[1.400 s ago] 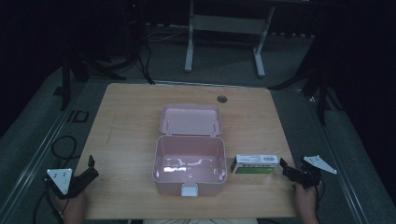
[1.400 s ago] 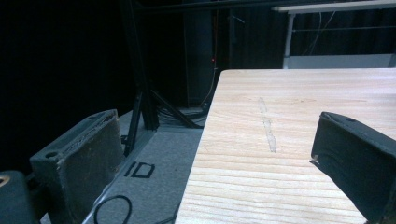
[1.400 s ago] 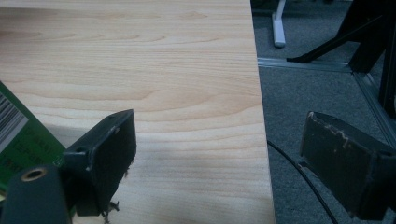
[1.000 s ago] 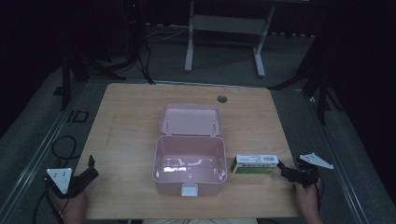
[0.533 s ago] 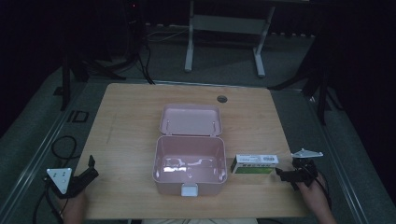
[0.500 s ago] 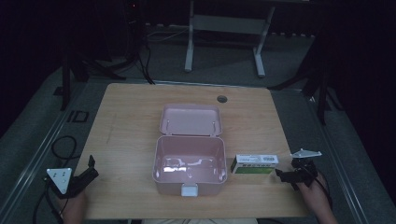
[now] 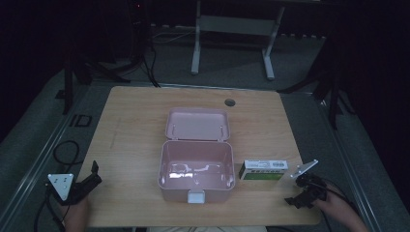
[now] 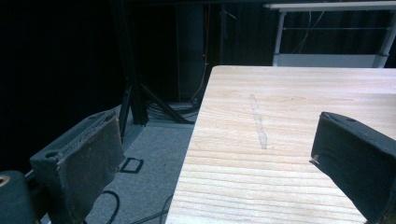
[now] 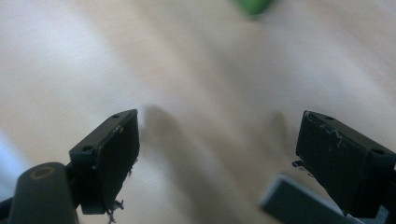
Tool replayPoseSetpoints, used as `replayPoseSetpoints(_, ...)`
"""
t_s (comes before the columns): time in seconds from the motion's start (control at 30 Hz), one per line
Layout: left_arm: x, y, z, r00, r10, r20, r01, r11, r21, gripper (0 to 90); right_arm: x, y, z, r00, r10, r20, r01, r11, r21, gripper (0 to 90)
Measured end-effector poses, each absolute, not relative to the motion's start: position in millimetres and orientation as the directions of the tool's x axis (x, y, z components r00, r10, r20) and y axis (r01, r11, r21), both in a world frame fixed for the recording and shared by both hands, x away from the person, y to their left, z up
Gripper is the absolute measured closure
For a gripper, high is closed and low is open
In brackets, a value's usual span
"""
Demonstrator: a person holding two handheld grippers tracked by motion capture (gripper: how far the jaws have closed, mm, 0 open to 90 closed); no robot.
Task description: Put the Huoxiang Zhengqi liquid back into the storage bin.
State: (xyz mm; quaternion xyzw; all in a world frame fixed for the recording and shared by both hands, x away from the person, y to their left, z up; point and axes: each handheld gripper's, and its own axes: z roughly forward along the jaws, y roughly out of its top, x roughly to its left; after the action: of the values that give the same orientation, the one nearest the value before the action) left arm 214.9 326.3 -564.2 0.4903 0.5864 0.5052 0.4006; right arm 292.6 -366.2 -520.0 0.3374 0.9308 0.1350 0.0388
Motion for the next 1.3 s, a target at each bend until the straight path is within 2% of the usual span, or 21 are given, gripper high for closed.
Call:
replayPoseSetpoints(0.1, 215, 326, -564, -0.198, 0.980, 0.028, 0.171, 0.007, 0.985, 2.4, 287, -357, -518, -0.838, 0.542, 0.067, 0.541, 0.805, 0.244, 13.1)
replayPoseSetpoints(0.2, 215, 326, -564, -0.199, 0.980, 0.029, 0.172, 0.005, 0.985, 2.4, 286, -354, -518, -0.849, 0.523, 0.070, 0.523, 0.818, 0.237, 13.1)
replayPoseSetpoints(0.23, 215, 326, -564, -0.198, 0.980, 0.029, 0.172, 0.006, 0.985, 2.4, 283, -346, -516, -0.878, 0.472, 0.076, 0.477, 0.854, 0.207, 13.1)
replayPoseSetpoints(0.33, 215, 326, -564, -0.198, 0.980, 0.029, 0.171, 0.005, 0.985, 2.4, 283, -333, -514, -0.906, 0.413, 0.093, 0.423, 0.890, 0.170, 12.8)
replayPoseSetpoints(0.57, 215, 326, -564, -0.196, 0.980, 0.028, 0.170, 0.006, 0.985, 2.4, 285, -318, -514, -0.930, 0.353, 0.100, 0.363, 0.924, 0.120, 14.1)
replayPoseSetpoints(0.83, 215, 326, -564, -0.192, 0.981, 0.036, 0.176, -0.001, 0.984, 2.4, 283, -289, -517, -0.967, 0.218, 0.133, 0.225, 0.973, 0.043, 13.5)
replayPoseSetpoints(1.3, 215, 326, -564, -0.191, 0.981, 0.034, 0.175, 0.000, 0.985, 2.4, 279, -248, -506, -0.988, 0.082, 0.131, 0.083, 0.997, 0.002, 14.0)
